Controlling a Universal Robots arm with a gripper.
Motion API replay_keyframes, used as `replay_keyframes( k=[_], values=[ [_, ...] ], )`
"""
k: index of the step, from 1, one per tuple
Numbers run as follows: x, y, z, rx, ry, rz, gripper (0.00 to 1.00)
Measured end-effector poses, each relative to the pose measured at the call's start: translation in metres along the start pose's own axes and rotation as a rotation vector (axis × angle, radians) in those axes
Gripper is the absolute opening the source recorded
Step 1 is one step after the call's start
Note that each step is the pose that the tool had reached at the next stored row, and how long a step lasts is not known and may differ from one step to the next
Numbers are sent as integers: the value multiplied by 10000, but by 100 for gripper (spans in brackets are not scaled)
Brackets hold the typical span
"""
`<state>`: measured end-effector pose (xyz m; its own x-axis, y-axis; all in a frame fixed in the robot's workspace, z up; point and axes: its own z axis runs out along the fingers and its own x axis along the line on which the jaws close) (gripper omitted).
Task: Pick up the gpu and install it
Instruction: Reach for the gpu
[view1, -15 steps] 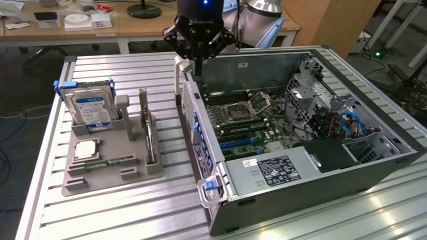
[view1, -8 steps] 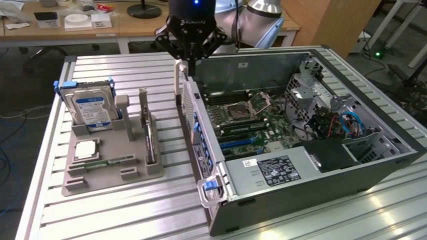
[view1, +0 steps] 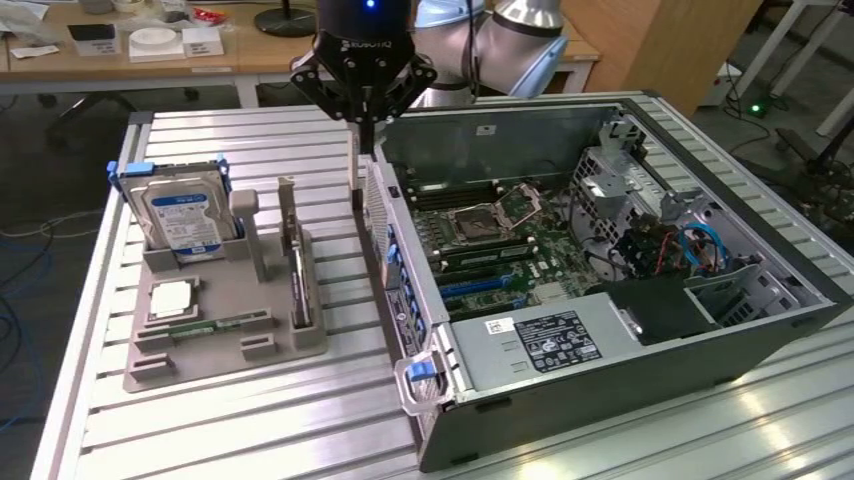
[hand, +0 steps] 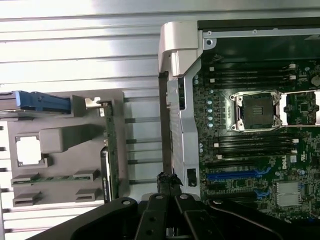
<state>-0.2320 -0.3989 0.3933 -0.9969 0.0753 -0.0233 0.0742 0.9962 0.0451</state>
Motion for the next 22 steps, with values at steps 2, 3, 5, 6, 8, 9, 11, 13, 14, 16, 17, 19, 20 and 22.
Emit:
replay_keyframes(
  k=[2, 3, 5, 6, 8, 9, 11, 13, 14, 16, 17, 19, 20, 22],
  values=[
    [42, -3, -1, 0, 0, 0, 11],
    [66, -5, -2, 1, 0, 1, 11],
    [109, -8, -3, 0, 0, -1, 11],
    [129, -10, -4, 0, 0, -1, 11],
    [170, -13, -5, 0, 0, -2, 11],
    [190, -14, -6, 0, 1, -1, 11],
    [231, -17, -6, 0, 0, 0, 11],
    [269, -20, -8, 1, 0, 0, 11],
    [288, -21, -8, 0, 0, 1, 11],
    [328, -25, -9, 0, 0, 0, 11],
    [351, -27, -9, 0, -1, -1, 11],
    [398, -30, -11, 0, 0, -1, 11],
    [421, -32, -12, 0, 0, -1, 11],
    [467, -35, -13, 0, 0, 0, 11]
  ],
)
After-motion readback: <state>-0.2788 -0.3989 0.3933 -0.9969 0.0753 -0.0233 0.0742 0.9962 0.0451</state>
